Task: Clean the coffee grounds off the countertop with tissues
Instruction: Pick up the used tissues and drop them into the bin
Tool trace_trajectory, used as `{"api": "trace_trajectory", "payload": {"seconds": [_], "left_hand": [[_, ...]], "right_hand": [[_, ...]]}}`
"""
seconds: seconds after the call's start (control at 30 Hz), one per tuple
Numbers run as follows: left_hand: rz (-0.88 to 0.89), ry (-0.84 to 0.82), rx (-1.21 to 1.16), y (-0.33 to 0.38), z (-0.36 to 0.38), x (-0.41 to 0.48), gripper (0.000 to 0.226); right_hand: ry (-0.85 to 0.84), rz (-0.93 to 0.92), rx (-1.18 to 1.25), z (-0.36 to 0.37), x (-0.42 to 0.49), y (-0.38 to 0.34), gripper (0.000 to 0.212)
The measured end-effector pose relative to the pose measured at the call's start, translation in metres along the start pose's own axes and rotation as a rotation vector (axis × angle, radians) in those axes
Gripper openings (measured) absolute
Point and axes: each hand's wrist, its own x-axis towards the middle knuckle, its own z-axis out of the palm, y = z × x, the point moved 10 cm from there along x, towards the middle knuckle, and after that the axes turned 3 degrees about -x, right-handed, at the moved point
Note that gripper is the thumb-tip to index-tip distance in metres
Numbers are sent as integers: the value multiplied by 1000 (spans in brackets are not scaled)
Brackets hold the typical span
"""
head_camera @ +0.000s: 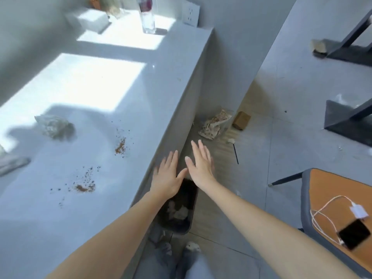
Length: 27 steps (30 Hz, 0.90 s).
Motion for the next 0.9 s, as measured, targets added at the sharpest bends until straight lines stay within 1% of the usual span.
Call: {"api": "trace_trajectory", "payload": {"seconds": [0.07, 0.23, 0.33, 0.47, 0.67, 0.8, 0.9], "left_hand": [[7, 88, 122, 11, -38, -9, 69], [-3, 261, 278, 24, -121, -39, 71], [-49, 371, 358, 18, -164, -59, 73], [-158, 463, 344, -8, -204, -89, 72], [-339, 514, 314, -72, -243, -132, 73], [-410, 518, 282, -108, -264, -147, 71], [-460, 518, 245, -134, -273, -150, 72]], "right_hand": [[17, -91, -1, -28, 0, -36, 57], [28, -305, -121, -66, -2, -120, 59], [-21, -389, -87, -64, -6, -167, 58], [-99, -543, -142, -40, -20, -225, 60], [-226, -675, -162, 10, -34, -283, 59], [-272, -675, -82, 30, -30, -313, 57], [-318, -689, -81, 49, -24, -327, 57]]}}
